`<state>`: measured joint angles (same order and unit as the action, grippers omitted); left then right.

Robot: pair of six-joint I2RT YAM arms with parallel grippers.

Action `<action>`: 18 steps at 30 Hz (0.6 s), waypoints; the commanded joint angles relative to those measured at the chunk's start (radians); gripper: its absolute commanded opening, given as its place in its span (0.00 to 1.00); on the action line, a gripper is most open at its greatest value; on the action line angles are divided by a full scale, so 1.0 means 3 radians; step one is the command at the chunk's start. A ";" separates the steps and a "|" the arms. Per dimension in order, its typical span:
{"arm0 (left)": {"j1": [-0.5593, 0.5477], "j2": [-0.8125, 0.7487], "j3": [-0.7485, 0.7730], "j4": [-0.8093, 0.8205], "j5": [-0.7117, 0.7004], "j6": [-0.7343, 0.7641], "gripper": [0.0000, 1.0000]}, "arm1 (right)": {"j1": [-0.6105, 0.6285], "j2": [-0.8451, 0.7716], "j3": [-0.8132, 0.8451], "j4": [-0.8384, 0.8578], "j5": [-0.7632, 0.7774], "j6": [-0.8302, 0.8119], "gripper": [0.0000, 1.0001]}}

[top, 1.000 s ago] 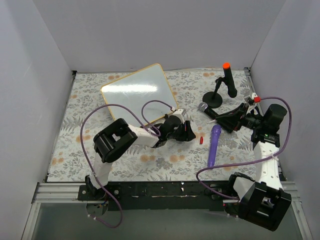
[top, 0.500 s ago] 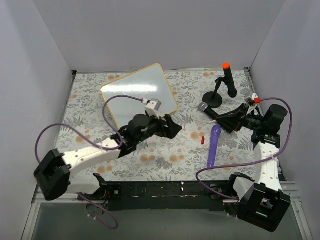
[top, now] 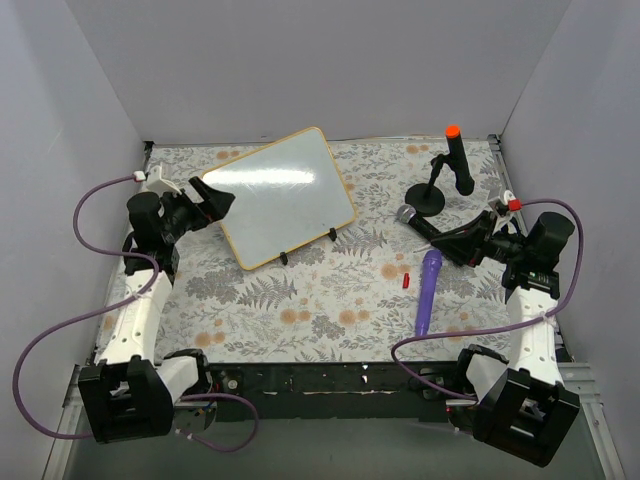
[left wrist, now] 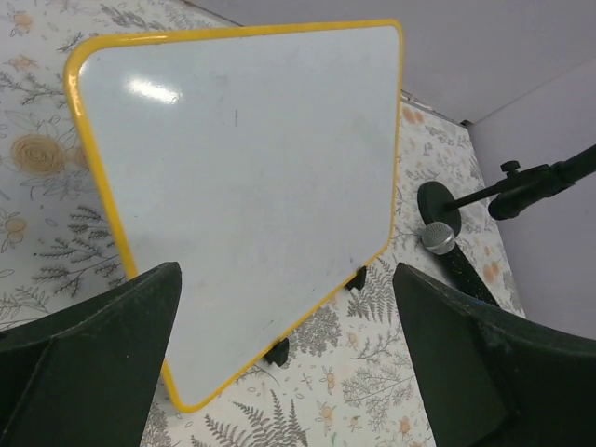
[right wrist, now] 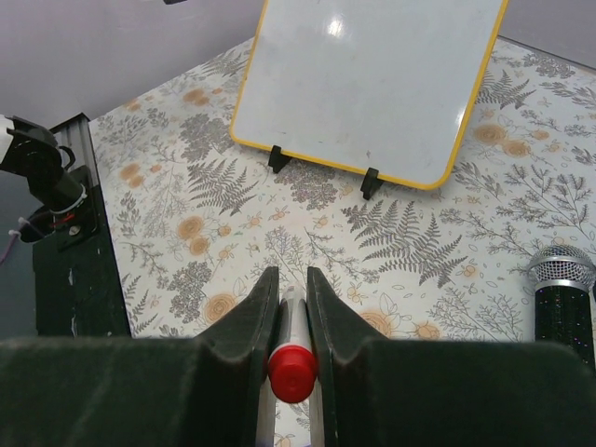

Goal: Write a sentence on the whiteboard
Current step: Place the pen cap at the center of the board, then pick up the whiteboard from the whiteboard stand.

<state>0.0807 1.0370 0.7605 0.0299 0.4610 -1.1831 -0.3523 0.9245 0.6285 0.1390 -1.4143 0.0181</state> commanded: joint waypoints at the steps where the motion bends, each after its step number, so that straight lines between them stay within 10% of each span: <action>1: 0.0155 0.0056 0.0165 -0.0248 0.0197 0.0206 0.98 | -0.0012 -0.0065 -0.0029 0.0130 -0.0097 -0.0050 0.01; 18: 0.0795 0.1400 0.0037 0.1260 0.0927 -0.0285 0.98 | -0.0007 -0.0044 -0.0029 0.0130 -0.0184 -0.0055 0.01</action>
<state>0.3119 1.4040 0.7601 0.2710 0.6102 -1.2243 -0.3523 0.9222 0.6228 0.1390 -1.4441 0.0185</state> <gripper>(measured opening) 0.982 0.186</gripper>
